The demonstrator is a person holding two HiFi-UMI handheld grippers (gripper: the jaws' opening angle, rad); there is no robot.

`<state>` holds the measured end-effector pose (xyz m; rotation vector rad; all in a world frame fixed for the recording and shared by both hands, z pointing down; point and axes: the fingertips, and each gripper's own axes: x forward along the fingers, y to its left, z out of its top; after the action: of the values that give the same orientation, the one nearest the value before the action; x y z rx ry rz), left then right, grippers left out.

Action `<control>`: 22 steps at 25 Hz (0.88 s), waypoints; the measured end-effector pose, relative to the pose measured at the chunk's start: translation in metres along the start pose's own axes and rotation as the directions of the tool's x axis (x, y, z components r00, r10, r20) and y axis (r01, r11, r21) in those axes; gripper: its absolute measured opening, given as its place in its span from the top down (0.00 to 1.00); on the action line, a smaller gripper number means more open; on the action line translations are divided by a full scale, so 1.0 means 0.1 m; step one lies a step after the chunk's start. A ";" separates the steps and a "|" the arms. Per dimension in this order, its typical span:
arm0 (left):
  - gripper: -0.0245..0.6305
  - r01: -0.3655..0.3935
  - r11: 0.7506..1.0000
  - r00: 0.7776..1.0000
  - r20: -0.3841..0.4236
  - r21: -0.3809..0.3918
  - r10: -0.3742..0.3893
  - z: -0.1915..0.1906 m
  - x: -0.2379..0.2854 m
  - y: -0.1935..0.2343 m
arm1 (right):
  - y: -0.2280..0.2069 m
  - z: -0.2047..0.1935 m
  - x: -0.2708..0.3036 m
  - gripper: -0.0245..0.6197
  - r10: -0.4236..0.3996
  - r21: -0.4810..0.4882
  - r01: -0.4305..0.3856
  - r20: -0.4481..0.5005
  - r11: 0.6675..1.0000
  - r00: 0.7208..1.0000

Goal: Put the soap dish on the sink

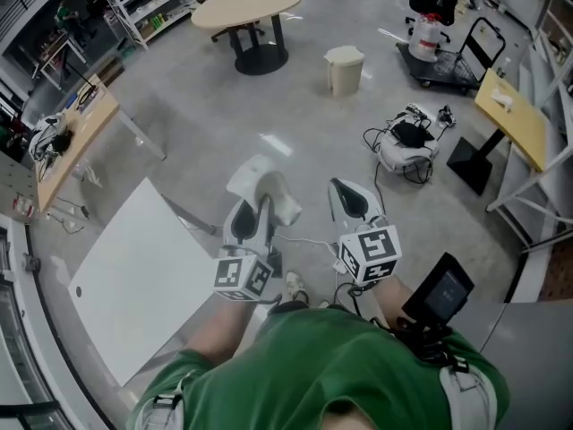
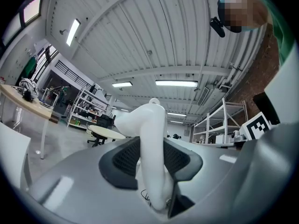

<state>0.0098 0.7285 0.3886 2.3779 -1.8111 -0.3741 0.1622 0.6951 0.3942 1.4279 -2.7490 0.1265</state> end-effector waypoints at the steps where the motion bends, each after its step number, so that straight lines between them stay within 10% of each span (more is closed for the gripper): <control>1: 0.74 0.000 1.000 1.000 0.006 -0.001 0.000 0.02 0.06 0.05 | 0.00 0.03 0.08 0.96 0.003 -0.006 -0.003 0.003 1.000 1.000; 22: 0.74 -0.010 0.999 1.000 0.025 -0.036 0.011 0.10 0.78 1.14 | 0.21 0.12 1.47 0.96 0.027 -0.025 -0.027 -0.004 0.999 1.000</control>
<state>-0.0791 0.6232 0.3979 2.3500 -1.8109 -0.4340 0.0610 0.5861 0.3923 1.3831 -2.7573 0.0949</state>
